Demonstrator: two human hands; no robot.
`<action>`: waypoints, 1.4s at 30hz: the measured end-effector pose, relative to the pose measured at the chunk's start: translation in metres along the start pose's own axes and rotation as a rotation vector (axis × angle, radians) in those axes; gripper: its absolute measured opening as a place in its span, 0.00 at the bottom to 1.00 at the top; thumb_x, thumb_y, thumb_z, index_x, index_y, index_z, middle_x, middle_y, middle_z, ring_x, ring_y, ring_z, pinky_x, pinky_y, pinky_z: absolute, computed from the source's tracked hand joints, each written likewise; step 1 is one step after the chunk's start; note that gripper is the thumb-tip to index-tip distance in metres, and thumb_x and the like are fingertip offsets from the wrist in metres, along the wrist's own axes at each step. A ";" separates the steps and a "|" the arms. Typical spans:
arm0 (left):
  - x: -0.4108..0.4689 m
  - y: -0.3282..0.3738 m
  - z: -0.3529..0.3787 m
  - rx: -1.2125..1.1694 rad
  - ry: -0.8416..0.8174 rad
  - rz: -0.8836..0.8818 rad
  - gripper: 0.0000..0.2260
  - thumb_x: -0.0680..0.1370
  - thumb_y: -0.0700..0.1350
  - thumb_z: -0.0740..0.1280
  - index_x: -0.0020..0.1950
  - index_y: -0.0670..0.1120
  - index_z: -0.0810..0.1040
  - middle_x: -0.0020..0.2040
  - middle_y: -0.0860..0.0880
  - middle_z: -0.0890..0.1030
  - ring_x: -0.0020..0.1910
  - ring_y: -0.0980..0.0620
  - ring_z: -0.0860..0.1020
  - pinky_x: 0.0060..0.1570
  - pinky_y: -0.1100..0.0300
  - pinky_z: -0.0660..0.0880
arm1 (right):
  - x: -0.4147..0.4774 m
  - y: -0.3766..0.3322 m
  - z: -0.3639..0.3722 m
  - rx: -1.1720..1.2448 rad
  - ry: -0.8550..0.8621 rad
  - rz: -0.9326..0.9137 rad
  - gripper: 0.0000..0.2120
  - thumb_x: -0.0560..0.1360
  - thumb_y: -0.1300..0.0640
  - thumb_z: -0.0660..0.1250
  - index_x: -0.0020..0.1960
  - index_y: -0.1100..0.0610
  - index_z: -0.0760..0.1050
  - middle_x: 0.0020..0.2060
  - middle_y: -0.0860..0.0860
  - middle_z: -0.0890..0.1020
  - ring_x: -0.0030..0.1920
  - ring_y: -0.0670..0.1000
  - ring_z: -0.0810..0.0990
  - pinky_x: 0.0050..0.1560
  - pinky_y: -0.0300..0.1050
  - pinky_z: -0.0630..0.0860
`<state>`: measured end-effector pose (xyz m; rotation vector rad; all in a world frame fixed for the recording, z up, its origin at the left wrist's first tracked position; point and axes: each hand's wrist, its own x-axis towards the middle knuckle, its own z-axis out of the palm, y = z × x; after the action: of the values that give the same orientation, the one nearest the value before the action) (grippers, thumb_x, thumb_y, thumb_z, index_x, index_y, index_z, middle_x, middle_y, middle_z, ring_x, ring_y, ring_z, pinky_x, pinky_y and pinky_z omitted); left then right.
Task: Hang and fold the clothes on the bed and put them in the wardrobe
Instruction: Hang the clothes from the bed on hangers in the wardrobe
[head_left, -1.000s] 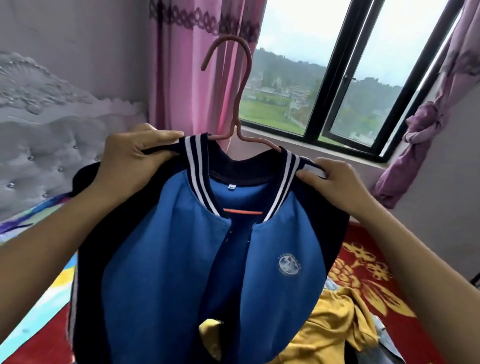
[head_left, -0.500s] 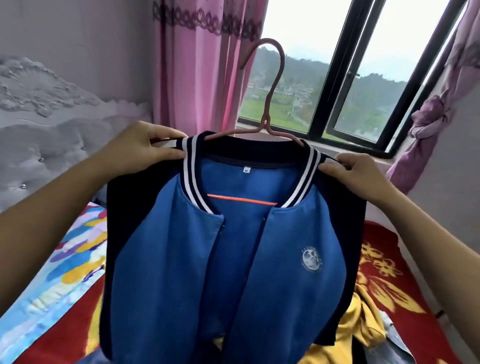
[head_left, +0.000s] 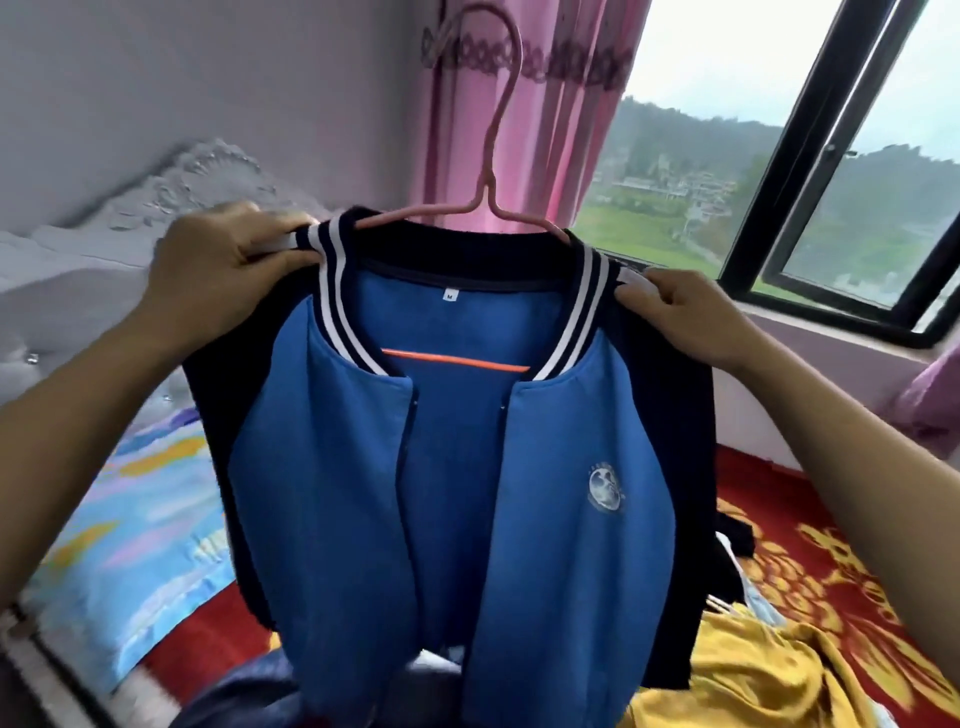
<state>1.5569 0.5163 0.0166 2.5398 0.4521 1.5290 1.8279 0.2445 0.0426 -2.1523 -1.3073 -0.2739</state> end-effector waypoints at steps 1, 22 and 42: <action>-0.003 -0.006 -0.012 0.046 0.032 -0.001 0.23 0.71 0.57 0.64 0.59 0.44 0.80 0.45 0.36 0.80 0.46 0.37 0.78 0.47 0.47 0.73 | 0.008 -0.009 0.007 -0.005 0.019 -0.031 0.20 0.78 0.47 0.61 0.31 0.54 0.64 0.26 0.46 0.68 0.27 0.45 0.66 0.30 0.39 0.63; -0.221 0.028 -0.314 0.960 0.379 -0.431 0.12 0.74 0.47 0.70 0.53 0.42 0.82 0.44 0.41 0.80 0.44 0.39 0.78 0.39 0.54 0.71 | 0.001 -0.282 0.196 0.234 -0.063 -0.707 0.17 0.78 0.43 0.57 0.42 0.57 0.64 0.39 0.64 0.79 0.43 0.66 0.76 0.36 0.48 0.59; -0.364 0.089 -0.533 1.340 0.576 -0.662 0.10 0.73 0.41 0.71 0.52 0.37 0.82 0.43 0.35 0.77 0.44 0.35 0.76 0.46 0.44 0.71 | -0.121 -0.558 0.239 0.472 -0.450 -1.042 0.23 0.77 0.43 0.61 0.30 0.54 0.59 0.26 0.48 0.66 0.32 0.53 0.67 0.33 0.48 0.60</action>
<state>0.9448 0.2964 -0.0122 1.8655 2.7850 1.8881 1.2573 0.4834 0.0099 -1.0161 -2.3843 0.1332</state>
